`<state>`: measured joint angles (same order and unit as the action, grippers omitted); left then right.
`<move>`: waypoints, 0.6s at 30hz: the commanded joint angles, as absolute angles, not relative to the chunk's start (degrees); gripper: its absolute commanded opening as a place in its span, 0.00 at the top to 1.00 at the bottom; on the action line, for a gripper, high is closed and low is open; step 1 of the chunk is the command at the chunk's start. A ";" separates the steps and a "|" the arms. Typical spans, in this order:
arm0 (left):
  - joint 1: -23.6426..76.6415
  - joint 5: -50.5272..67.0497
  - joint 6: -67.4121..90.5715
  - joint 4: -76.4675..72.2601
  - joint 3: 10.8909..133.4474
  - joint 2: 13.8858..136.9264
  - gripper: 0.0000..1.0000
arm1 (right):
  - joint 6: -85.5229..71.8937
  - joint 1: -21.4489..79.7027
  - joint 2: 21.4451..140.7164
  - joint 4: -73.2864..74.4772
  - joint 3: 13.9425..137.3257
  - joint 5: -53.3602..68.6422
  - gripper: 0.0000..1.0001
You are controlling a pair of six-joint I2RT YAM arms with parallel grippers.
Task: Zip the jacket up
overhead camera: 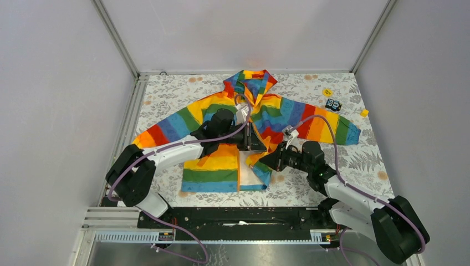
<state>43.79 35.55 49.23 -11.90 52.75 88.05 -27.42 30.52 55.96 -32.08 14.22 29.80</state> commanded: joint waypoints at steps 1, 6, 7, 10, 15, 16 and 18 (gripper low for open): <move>42.83 34.14 46.32 -6.57 57.33 86.98 0.73 | -31.08 28.75 57.43 -36.16 16.25 34.22 0.93; 42.76 28.20 43.11 -4.78 53.40 78.75 0.28 | -36.44 24.85 55.92 -32.89 17.24 37.85 1.00; 43.03 28.03 42.67 -5.98 51.76 77.12 0.25 | -37.03 24.53 55.89 -32.65 17.62 38.95 1.00; 45.03 25.80 40.04 -7.35 46.93 72.62 0.20 | -38.84 23.81 56.70 -32.69 18.34 41.40 1.00; 49.06 24.16 33.59 -7.06 42.73 70.74 0.25 | -41.22 22.29 60.63 -32.61 20.40 47.56 1.00; 49.62 22.98 31.79 -6.53 42.61 70.90 0.26 | -41.67 22.06 61.65 -32.38 20.72 48.68 1.00; 50.08 21.45 28.71 -5.63 42.66 71.65 0.26 | -41.90 21.65 63.28 -31.40 21.69 50.45 1.00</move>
